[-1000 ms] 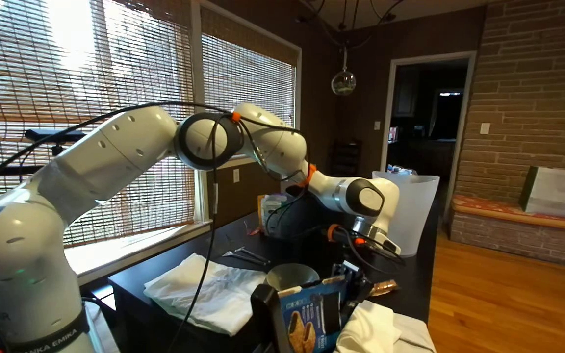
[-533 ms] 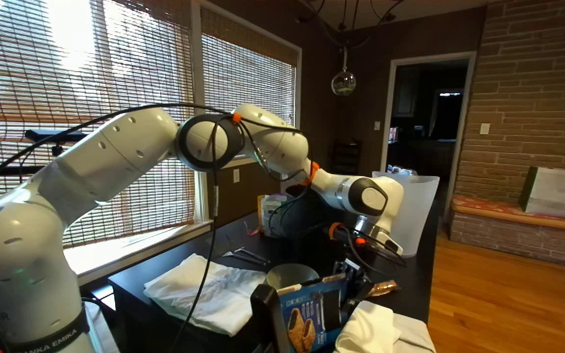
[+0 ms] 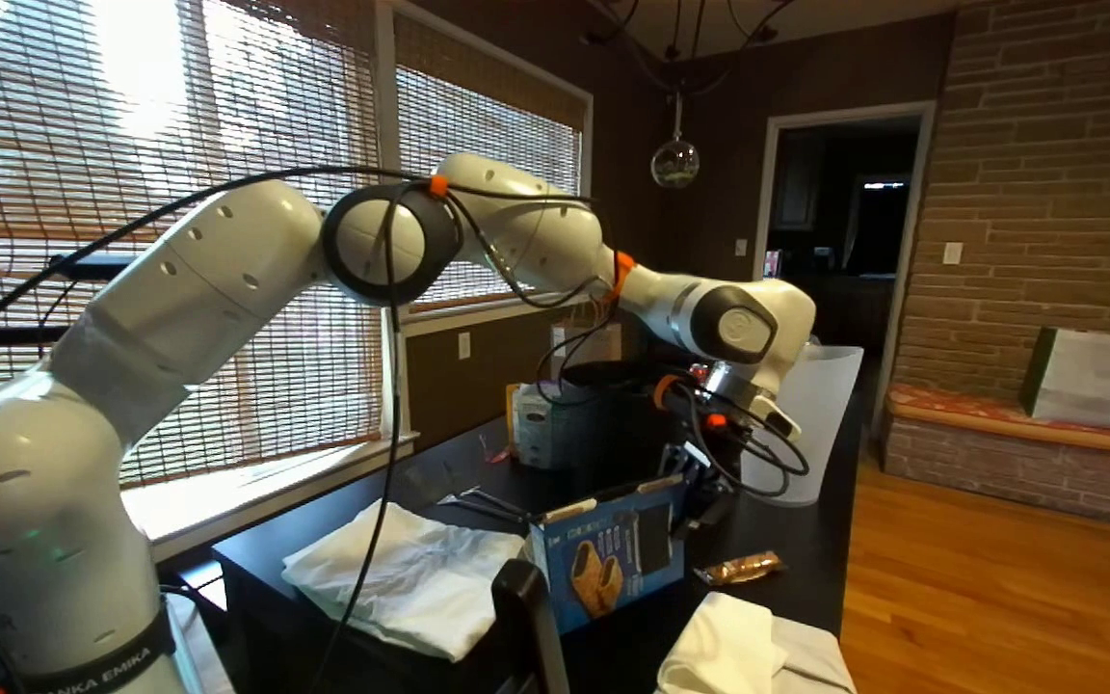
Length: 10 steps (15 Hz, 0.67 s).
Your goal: Pour the snack out of the blue box and into the bowl.
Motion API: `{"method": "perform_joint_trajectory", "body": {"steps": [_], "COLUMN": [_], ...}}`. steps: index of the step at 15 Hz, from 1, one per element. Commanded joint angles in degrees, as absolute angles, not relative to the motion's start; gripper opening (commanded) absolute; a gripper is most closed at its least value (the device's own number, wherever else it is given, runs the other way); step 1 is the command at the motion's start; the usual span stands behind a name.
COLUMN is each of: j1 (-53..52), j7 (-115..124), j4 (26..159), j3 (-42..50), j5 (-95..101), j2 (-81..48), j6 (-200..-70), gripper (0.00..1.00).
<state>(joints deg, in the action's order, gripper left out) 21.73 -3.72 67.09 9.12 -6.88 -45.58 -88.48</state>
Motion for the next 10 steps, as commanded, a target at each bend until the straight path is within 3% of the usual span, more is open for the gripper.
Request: {"method": "perform_joint_trajectory", "body": {"steps": [1,10], "j1": [24.4,23.5], "j7": [-7.4,-22.9], "j4": [71.9,93.5], "j3": [6.6,3.9], "j5": [-13.8,-25.1], "j2": [-37.3,-19.4], "j6": [-88.7,-110.9], "gripper": [0.16,0.16]}}
